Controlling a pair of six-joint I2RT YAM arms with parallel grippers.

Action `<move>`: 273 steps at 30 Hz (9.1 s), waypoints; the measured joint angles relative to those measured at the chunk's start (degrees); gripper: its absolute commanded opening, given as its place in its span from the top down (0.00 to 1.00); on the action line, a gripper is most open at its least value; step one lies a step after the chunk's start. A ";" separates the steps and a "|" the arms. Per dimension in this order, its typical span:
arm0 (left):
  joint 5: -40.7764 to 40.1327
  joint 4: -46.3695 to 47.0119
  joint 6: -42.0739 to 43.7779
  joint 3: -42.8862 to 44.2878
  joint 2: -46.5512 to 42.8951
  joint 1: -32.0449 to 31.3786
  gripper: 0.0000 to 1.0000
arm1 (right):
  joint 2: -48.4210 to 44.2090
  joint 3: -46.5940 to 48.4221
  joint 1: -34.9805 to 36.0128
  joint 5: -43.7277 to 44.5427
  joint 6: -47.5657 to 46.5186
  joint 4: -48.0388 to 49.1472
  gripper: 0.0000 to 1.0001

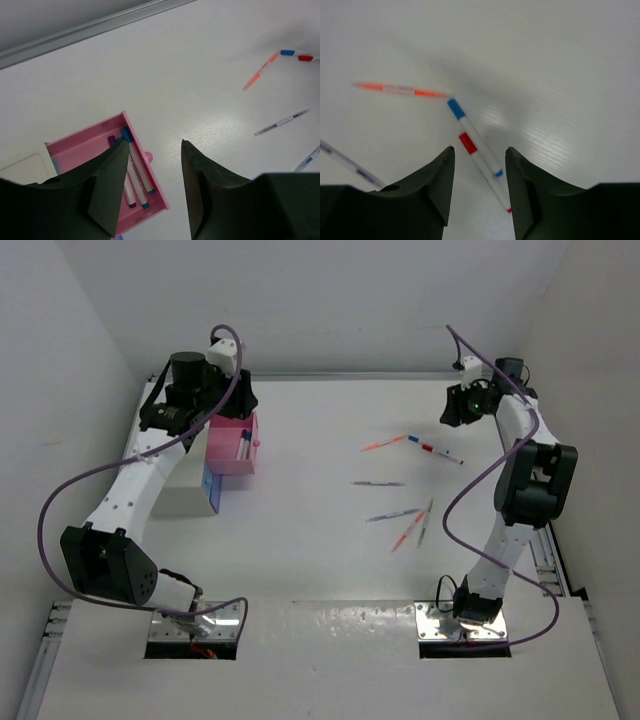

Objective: Sort the stationery into containers
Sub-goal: Pick up the pen from the center of the board, then place the pen in the storage box, then pick up the pen from the center of the board, then place the pen in the storage box.

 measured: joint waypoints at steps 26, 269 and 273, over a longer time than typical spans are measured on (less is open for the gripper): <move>0.87 -0.04 1.20 -2.08 -1.55 -0.07 0.47 | 9.60 2.12 -1.27 12.37 -24.65 -22.16 0.49; 27.76 44.02 -47.15 -27.80 -10.19 -0.90 0.48 | -11.28 -0.35 42.97 -17.77 46.34 12.00 1.00; 27.54 42.80 -46.82 -27.80 -10.14 -1.36 0.62 | -11.28 0.13 43.12 -18.21 47.08 12.81 1.00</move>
